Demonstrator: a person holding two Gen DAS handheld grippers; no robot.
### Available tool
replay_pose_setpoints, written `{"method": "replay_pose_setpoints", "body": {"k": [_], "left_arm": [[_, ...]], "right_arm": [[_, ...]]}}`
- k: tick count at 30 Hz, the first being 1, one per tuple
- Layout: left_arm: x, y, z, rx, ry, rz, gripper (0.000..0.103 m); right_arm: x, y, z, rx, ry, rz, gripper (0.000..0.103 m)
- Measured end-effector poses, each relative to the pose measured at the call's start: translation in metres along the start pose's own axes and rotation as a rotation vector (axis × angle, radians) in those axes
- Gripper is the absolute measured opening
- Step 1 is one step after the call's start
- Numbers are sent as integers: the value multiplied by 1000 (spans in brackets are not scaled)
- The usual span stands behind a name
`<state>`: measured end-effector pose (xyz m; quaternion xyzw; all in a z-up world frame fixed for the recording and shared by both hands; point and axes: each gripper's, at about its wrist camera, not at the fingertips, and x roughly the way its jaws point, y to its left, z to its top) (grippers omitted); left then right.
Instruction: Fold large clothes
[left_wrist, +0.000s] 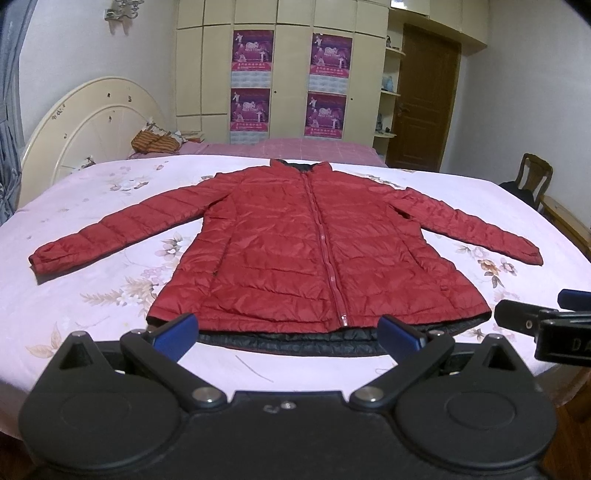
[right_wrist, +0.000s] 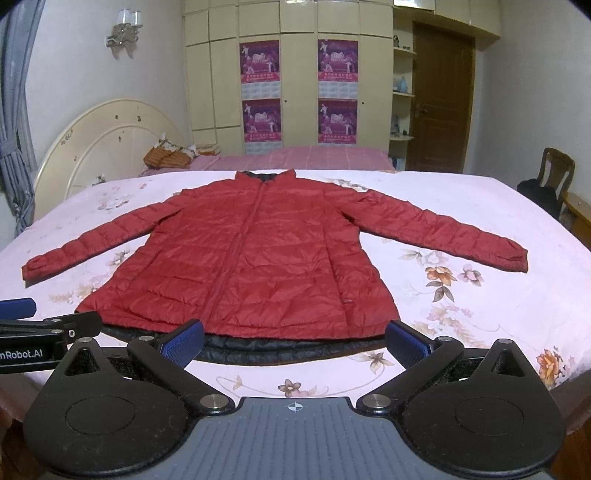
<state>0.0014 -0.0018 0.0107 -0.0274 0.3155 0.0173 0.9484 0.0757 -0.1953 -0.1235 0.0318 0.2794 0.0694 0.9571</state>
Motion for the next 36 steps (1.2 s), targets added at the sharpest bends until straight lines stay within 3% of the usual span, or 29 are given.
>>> {"method": "replay_pose_setpoints", "body": {"k": [36], "left_arm": [[4, 4, 1, -4, 1, 3, 103]], "right_arm": [[4, 2, 2, 0, 2, -1, 103]]}}
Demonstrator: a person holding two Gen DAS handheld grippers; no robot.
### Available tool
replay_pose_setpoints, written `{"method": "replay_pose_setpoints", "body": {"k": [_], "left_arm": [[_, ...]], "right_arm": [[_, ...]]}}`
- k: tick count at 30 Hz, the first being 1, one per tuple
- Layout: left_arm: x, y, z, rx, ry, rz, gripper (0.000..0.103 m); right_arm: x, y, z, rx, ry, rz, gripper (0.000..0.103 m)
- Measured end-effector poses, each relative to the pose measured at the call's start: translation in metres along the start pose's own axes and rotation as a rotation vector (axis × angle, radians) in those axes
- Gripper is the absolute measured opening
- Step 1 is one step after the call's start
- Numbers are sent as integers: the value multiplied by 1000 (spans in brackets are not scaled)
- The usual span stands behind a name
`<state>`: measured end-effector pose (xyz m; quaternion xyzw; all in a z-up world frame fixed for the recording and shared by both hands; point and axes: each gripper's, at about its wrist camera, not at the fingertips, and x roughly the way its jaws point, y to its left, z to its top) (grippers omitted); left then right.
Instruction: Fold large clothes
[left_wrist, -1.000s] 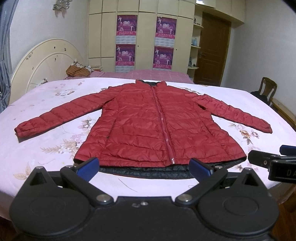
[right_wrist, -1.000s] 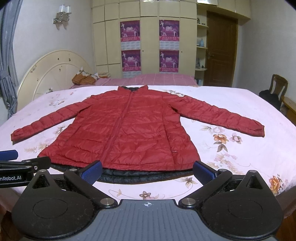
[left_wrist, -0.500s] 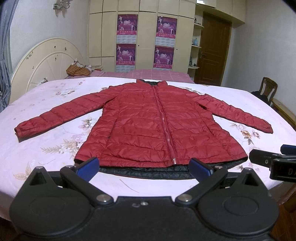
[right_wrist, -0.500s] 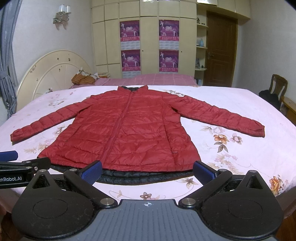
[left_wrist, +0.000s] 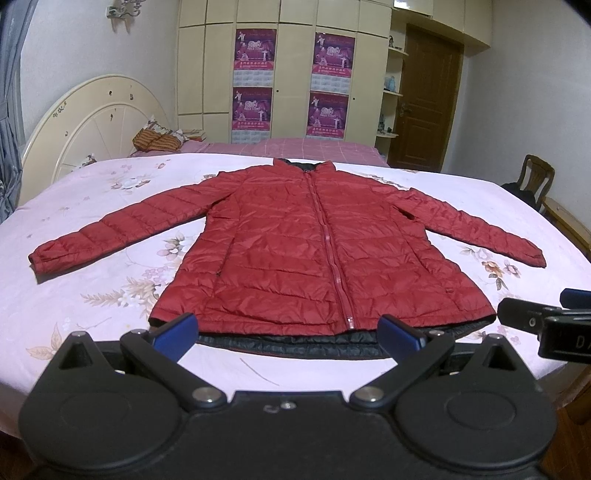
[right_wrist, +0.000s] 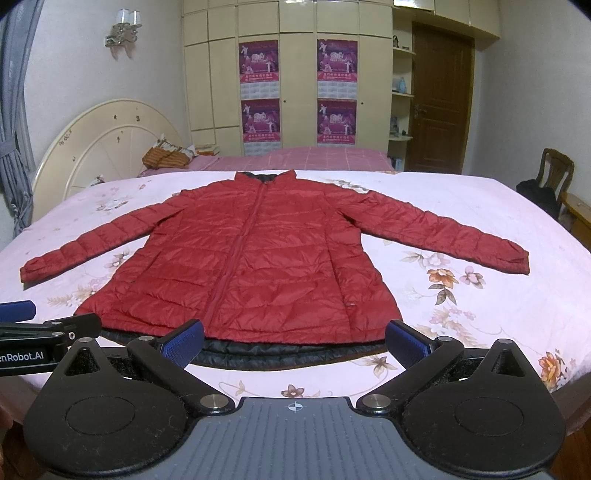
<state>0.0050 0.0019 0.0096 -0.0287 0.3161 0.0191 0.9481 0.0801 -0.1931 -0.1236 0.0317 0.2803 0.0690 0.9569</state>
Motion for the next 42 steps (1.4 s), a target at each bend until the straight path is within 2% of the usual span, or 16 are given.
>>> {"method": "replay_pose_setpoints", "body": {"k": [29, 42], "left_arm": [[9, 3, 0, 4, 3, -1, 103], [37, 6, 23, 25, 6, 0, 103]], "right_arm": [[4, 1, 3, 0, 1, -3, 103], [34, 1, 27, 8, -11, -8, 103]]}}
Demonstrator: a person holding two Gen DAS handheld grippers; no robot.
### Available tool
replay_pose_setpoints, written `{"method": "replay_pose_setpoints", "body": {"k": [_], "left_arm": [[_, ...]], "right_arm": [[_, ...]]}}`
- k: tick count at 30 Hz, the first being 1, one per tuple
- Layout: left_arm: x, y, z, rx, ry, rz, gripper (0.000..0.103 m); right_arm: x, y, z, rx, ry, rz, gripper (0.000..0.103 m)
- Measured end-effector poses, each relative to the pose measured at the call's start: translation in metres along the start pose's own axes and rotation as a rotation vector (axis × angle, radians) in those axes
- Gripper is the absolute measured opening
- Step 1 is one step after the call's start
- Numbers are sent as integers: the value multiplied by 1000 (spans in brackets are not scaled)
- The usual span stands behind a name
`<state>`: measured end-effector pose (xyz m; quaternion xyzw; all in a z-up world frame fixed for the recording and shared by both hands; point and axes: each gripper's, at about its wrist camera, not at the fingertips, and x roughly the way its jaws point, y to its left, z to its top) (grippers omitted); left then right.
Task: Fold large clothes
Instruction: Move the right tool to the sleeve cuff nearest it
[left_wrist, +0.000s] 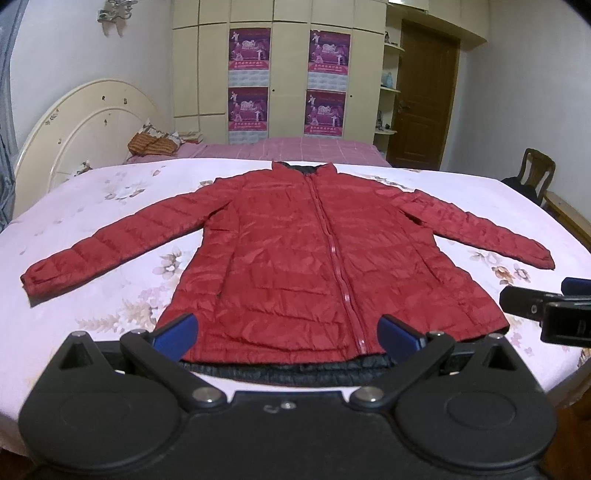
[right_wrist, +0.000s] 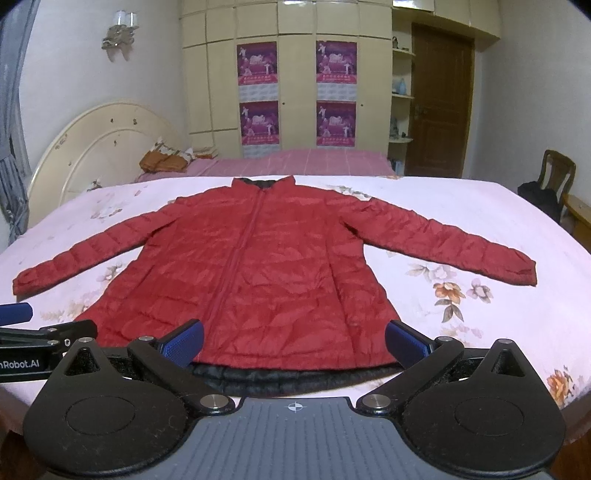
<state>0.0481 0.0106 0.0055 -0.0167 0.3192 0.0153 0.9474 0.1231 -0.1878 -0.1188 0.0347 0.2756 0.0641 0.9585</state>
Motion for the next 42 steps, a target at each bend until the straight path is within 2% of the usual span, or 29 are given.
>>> {"method": "replay_pose_setpoints", "body": {"k": [15, 19, 23, 29, 31, 35, 38, 42], "left_arm": [[70, 12, 41, 23, 29, -29, 103], [94, 18, 54, 28, 34, -71, 103], [115, 23, 69, 30, 41, -81, 103], [138, 11, 85, 48, 22, -127, 103], [148, 4, 89, 38, 29, -167, 103], [170, -15, 93, 65, 50, -178, 103], [185, -31, 96, 91, 43, -192, 103], [207, -54, 104, 102, 52, -174, 103]], "right_arm": [[66, -4, 36, 34, -5, -36, 103], [90, -6, 49, 41, -7, -57, 103], [111, -9, 63, 60, -11, -76, 103], [129, -27, 78, 94, -17, -155, 103], [135, -42, 80, 117, -35, -175, 103], [145, -87, 81, 185, -56, -268, 103], [153, -131, 80, 260, -64, -345, 103], [166, -200, 73, 390, -58, -408, 102]]}}
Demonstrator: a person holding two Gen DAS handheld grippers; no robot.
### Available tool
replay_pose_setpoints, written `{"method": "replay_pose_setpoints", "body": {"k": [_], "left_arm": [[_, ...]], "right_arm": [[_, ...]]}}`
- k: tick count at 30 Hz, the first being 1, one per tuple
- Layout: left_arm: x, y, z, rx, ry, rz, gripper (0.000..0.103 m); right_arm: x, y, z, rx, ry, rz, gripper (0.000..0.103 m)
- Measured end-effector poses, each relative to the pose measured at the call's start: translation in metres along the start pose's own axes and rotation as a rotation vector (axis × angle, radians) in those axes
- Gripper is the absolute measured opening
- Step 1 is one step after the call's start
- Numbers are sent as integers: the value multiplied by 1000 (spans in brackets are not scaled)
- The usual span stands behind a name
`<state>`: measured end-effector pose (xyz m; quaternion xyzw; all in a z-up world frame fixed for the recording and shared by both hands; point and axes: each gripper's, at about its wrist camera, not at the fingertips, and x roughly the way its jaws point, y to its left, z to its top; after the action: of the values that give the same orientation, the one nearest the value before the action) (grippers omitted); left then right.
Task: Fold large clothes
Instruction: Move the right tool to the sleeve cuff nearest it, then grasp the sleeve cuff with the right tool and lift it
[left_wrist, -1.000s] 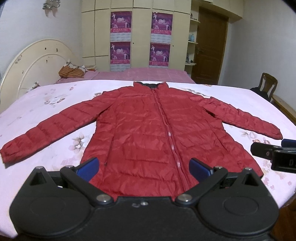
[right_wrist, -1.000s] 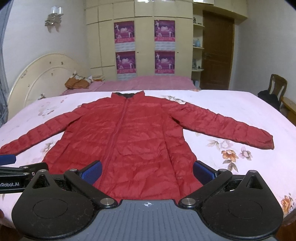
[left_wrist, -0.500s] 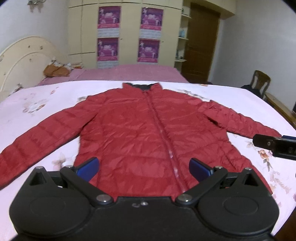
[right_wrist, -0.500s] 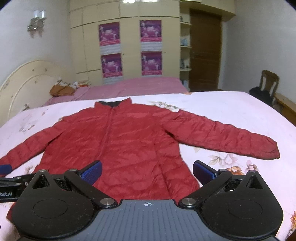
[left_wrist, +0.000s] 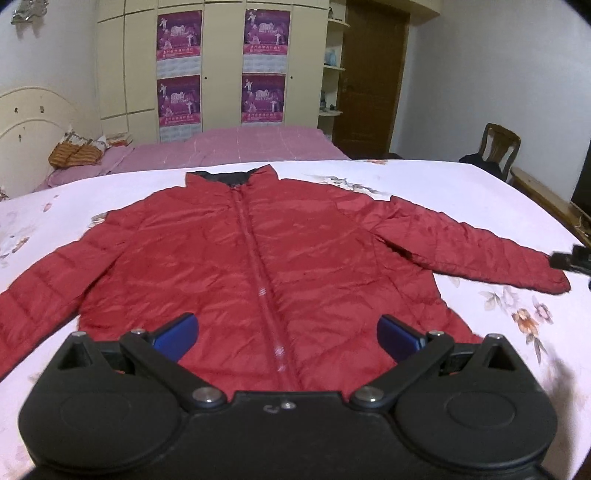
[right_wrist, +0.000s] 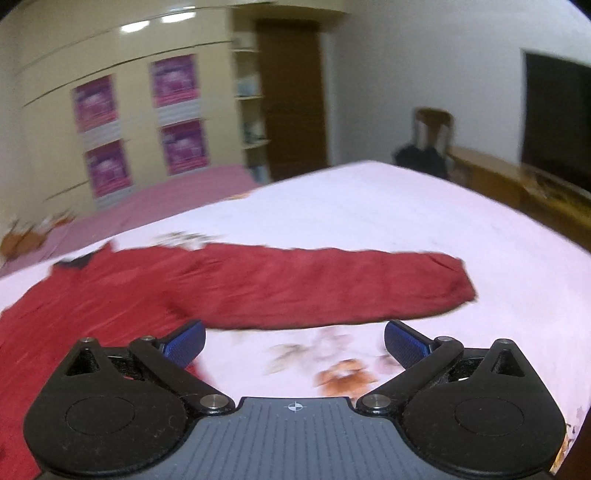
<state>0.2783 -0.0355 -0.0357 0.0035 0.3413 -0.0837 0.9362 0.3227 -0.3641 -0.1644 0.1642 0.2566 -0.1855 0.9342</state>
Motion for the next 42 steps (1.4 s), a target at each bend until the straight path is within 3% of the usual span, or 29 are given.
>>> {"method": "replay_pose_setpoints", "body": {"k": [2, 3, 4, 5, 10, 17, 24, 25, 26, 27, 28, 29, 34, 38, 42], "left_arm": [[14, -10, 6, -6, -6, 3, 103], [21, -14, 8, -9, -6, 4, 103], [31, -19, 12, -13, 0, 8, 103], [39, -24, 14, -16, 7, 12, 103], [81, -52, 26, -14, 56, 12, 103], [106, -79, 34, 20, 87, 24, 103], [120, -67, 42, -27, 116, 68, 103], [120, -62, 44, -45, 111, 75, 103], [118, -57, 46, -58, 107, 81, 103], [117, -51, 47, -67, 106, 91, 103], [115, -43, 49, -75, 104, 102, 103], [112, -36, 49, -83, 101, 112, 103], [103, 12, 49, -96, 106, 156, 101], [104, 55, 47, -133, 130, 142, 97], [105, 92, 46, -176, 114, 116, 97]], "right_arm": [[15, -25, 5, 56, 8, -24, 102], [23, -39, 7, 89, 5, -33, 97], [30, -52, 8, 114, 8, -35, 80], [38, -63, 9, 142, 30, -34, 50], [72, -118, 9, 294, 51, -30, 49], [103, -170, -4, 551, 78, -17, 49], [100, -180, 0, 587, 15, -15, 49], [99, -180, 2, 573, 12, -25, 47], [98, -179, 6, 545, 12, -40, 31], [106, -184, 10, 519, 11, -51, 25], [107, -181, 15, 481, 12, -70, 15], [106, -177, 21, 431, 0, -84, 12], [96, -125, 50, 210, -94, -51, 6], [81, -52, 59, 45, -138, 71, 6], [63, 37, 43, -123, -123, 221, 6]]}}
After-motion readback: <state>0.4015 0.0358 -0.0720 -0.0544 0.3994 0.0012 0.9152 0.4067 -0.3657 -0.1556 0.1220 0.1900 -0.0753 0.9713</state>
